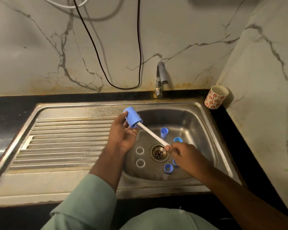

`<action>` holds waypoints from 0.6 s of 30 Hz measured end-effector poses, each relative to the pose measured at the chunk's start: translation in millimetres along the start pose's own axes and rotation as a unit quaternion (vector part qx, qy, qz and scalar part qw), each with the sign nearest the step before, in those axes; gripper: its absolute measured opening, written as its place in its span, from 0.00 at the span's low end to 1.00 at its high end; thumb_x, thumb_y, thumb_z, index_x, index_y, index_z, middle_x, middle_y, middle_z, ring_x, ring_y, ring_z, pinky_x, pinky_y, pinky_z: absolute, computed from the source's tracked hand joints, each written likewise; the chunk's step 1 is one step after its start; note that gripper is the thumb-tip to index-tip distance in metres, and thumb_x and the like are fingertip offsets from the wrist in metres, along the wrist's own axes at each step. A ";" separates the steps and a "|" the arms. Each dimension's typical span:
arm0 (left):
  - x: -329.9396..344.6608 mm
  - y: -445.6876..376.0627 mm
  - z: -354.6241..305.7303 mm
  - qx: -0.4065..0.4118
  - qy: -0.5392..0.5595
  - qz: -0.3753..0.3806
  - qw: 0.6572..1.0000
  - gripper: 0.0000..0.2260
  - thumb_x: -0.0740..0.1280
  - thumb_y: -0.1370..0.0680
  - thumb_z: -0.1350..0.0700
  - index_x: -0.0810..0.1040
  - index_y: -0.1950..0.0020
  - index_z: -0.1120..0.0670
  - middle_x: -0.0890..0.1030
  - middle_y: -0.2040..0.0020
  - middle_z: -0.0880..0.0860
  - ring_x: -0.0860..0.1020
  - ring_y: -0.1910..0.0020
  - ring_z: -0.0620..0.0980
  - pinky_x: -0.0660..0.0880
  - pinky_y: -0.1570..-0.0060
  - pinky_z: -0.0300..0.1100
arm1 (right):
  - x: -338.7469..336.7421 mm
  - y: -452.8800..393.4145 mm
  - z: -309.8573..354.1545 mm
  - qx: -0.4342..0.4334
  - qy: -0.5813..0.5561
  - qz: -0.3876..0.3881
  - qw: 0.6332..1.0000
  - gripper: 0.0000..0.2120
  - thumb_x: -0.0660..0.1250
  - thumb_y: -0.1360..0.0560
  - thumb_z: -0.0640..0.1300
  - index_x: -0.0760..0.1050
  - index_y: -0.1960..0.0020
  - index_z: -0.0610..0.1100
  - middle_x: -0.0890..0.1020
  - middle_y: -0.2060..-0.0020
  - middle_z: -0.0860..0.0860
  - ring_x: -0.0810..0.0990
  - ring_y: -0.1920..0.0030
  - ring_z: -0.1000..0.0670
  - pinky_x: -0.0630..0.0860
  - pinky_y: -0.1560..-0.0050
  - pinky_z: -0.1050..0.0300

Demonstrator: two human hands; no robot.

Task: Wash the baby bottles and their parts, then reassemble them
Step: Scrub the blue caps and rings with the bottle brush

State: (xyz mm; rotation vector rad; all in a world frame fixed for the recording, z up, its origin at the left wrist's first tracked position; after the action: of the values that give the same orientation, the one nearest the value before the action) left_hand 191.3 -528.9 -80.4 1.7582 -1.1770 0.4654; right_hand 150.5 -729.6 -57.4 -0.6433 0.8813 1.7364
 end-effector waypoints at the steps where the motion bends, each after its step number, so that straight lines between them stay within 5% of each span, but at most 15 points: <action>1: 6.0 -0.9 3.4 -0.016 -0.005 0.012 1.000 0.26 0.73 0.31 0.50 0.75 0.36 0.60 0.79 0.47 0.59 0.82 0.54 0.56 0.82 0.50 0.53 | 1.5 0.5 2.7 0.000 0.013 0.007 1.000 0.18 0.58 0.20 0.57 0.67 0.66 0.52 0.76 0.72 0.52 0.76 0.72 0.56 0.73 0.67 0.58; 4: 13.3 -8.2 -5.8 0.017 -0.108 -0.021 0.994 0.30 0.76 0.32 0.42 0.73 0.37 0.56 0.78 0.51 0.56 0.79 0.56 0.52 0.81 0.56 0.49 | 12.0 7.2 4.6 -0.001 -0.049 0.076 0.996 0.18 0.59 0.20 0.57 0.69 0.64 0.48 0.71 0.75 0.54 0.68 0.77 0.58 0.66 0.73 0.62; 7: 12.1 -11.4 -26.7 0.057 -0.044 -0.051 0.996 0.25 0.76 0.27 0.51 0.71 0.35 0.56 0.78 0.55 0.55 0.79 0.62 0.49 0.79 0.65 0.43 | 10.3 22.1 -2.9 0.020 -0.181 0.132 0.974 0.17 0.60 0.21 0.56 0.74 0.59 0.44 0.70 0.79 0.55 0.65 0.79 0.57 0.63 0.78 0.63; 12: -2.2 -10.0 -41.9 0.090 -0.012 -0.102 0.991 0.28 0.78 0.29 0.48 0.74 0.35 0.57 0.77 0.39 0.61 0.80 0.44 0.57 0.83 0.55 0.47 | -16.2 18.3 -5.3 0.021 -0.269 0.048 0.962 0.11 0.60 0.20 0.50 0.78 0.56 0.52 0.71 0.76 0.52 0.66 0.79 0.55 0.65 0.77 0.61; 15: 6.2 -5.4 -33.3 0.114 -0.042 -0.088 0.989 0.23 0.73 0.27 0.47 0.77 0.38 0.59 0.81 0.43 0.60 0.82 0.44 0.57 0.83 0.53 0.48 | -0.7 18.6 23.6 -0.039 -0.227 0.073 0.970 0.15 0.59 0.19 0.47 0.70 0.43 0.68 0.74 0.71 0.52 0.71 0.77 0.57 0.71 0.75 0.60; 18: 13.8 -1.1 -23.1 0.128 -0.046 -0.077 0.988 0.19 0.66 0.21 0.45 0.78 0.39 0.59 0.81 0.51 0.55 0.80 0.54 0.51 0.79 0.55 0.44 | -3.1 11.1 42.3 -0.089 -0.084 0.036 0.992 0.19 0.56 0.18 0.50 0.64 0.30 0.65 0.76 0.70 0.52 0.72 0.75 0.59 0.73 0.71 0.59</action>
State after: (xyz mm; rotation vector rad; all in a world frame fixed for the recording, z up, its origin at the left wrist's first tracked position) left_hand 202.8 -516.1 -59.8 2.0936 -1.0713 0.4631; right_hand 140.7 -699.2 -27.4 -0.5761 0.6455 1.9188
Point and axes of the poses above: each hand's wrist, its own y-axis away from the middle knuckle, its own x-axis out of the palm, z = x × y, the point moved 9 cm from there along -y, towards the middle knuckle
